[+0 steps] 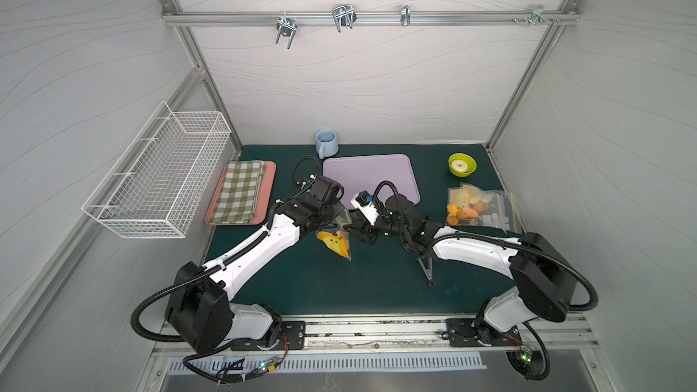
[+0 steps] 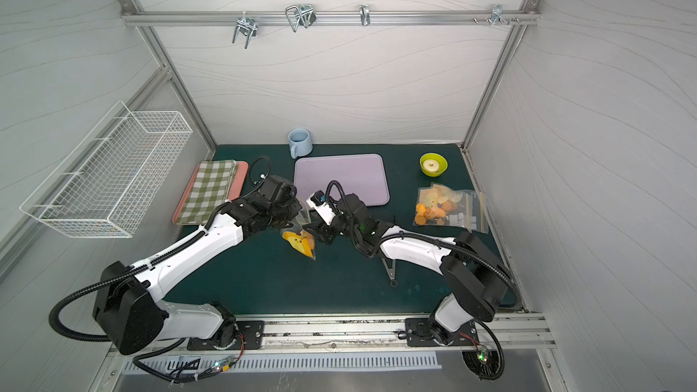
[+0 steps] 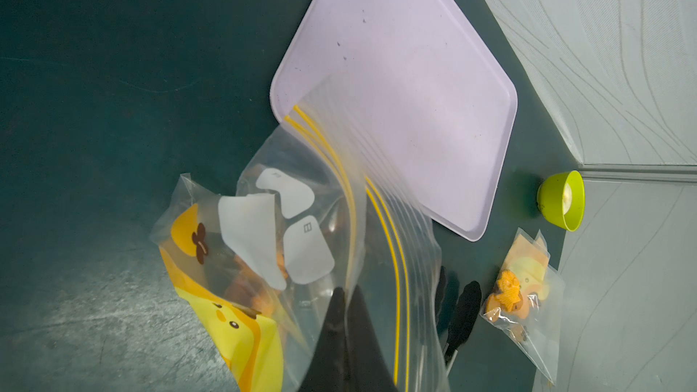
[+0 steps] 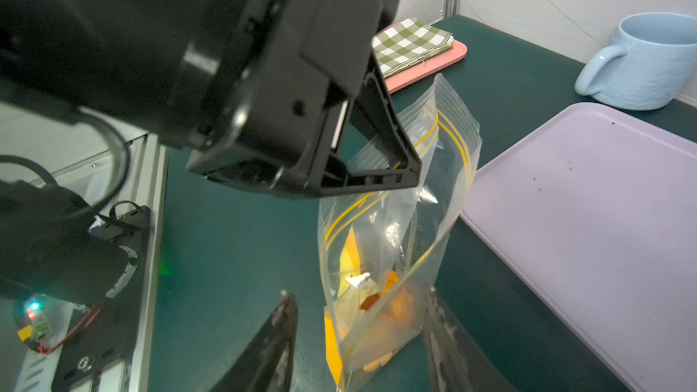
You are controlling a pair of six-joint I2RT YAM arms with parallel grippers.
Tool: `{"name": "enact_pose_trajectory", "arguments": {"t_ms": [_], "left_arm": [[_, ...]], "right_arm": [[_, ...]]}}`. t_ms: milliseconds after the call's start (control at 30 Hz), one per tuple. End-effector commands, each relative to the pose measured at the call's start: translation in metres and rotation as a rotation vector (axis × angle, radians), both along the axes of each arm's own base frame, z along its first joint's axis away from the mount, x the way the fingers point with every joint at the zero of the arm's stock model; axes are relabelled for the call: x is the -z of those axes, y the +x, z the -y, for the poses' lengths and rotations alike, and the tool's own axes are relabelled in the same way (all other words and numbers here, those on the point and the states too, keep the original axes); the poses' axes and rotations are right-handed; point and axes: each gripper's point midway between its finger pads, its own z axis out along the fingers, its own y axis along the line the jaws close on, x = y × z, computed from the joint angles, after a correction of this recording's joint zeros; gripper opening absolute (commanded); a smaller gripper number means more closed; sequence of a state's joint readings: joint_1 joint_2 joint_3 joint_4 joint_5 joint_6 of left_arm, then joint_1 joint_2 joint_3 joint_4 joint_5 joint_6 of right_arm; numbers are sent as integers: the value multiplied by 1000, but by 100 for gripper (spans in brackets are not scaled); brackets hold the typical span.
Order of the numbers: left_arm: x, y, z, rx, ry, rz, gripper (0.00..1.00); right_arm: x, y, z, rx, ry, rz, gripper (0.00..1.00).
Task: Put the cookies into a resealable bag to prevent moisture
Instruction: Pick up the ziploc bag from the center of the board.
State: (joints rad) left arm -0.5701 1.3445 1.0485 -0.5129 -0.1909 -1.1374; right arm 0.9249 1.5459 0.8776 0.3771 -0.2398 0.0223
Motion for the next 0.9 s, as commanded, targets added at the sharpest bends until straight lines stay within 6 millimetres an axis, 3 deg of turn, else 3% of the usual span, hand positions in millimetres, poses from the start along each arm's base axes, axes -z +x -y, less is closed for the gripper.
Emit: {"name": "enact_pose_trajectory", "arguments": {"t_ms": [0,200,267,300,367,433,467,667,733,767,867], "left_arm": [[-20,13,4,-8,-27,53,0],[-20,13,2,-15,-36,54,0],[-24,13,1,-14,-51,73,14],[-27,14,-1,-10,-59,90,26],[-40,17,-7,3,-69,142,51],[-61,17,-15,41,-45,222,84],[-71,16,-21,51,-24,252,93],[-126,-3,-50,216,178,463,99],[-146,-15,-47,337,252,568,98],[-153,-20,-44,398,282,618,92],[-175,-43,-31,587,357,754,95]], "right_arm": [[-11,0,-11,-26,32,40,47],[-8,2,-13,-16,27,24,20],[-7,3,-12,-7,19,20,7],[-6,4,-11,3,13,16,0],[-9,5,-8,15,15,18,0],[-15,8,-1,50,6,24,0],[-19,8,1,52,1,29,0],[-42,-6,25,-2,-84,62,0],[-54,-17,34,-47,-124,105,0],[-62,-19,39,-60,-140,144,0],[-90,-19,57,-31,-154,199,0]]}}
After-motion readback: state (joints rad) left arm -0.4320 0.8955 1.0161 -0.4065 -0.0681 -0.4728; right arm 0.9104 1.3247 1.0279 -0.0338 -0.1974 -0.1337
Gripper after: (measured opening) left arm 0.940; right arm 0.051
